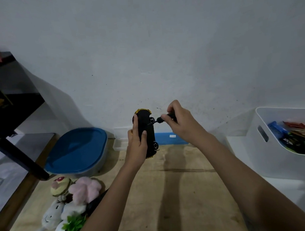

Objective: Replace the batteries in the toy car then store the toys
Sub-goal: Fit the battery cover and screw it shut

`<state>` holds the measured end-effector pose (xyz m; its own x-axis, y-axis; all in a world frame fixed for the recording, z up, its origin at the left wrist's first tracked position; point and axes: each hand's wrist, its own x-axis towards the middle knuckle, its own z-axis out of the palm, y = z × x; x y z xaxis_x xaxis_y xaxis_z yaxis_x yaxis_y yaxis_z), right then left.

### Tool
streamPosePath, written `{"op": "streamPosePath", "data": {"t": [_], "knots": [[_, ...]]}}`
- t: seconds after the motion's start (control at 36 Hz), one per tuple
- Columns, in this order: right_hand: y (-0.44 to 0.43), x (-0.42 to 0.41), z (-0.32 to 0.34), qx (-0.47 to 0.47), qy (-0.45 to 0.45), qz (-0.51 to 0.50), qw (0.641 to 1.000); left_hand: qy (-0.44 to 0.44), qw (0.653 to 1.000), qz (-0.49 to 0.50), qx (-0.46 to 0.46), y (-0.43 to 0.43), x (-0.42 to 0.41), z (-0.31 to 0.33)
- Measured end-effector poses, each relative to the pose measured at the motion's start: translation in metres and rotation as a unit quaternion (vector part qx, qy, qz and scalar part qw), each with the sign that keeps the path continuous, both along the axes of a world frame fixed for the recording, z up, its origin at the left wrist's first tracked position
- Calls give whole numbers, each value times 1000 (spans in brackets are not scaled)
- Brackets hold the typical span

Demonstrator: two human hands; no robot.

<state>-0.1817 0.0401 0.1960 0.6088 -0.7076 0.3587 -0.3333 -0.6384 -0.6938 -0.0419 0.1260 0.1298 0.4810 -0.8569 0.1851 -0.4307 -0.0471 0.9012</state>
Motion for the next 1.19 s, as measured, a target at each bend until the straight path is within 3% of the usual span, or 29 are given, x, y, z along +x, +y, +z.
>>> {"op": "streamPosePath", "data": {"t": [0.44,0.56,0.67,0.86,1.0,1.08,1.19], "knots": [[1,-9,12,13,18,-47,999,-5,1000,-27,-2,-1,-6,0],[-1,-12,11,-22,-10,-25,999,-2,1000,-28,-2,-2,-8,2],[-1,-14,14,38,3,-65,997,17,999,-25,-11,-4,-11,5],[-5,-18,7,-71,66,21,995,12,1000,-23,-13,-6,-8,2],[0,-12,4,-148,146,-46,977,10,1000,-30,0,-8,-7,2],[-3,-10,3,-84,163,-122,976,12,1000,-29,1,-6,-6,4],[-2,-12,0,12,42,-64,997,-2,1000,-22,-1,-7,-5,6]]}}
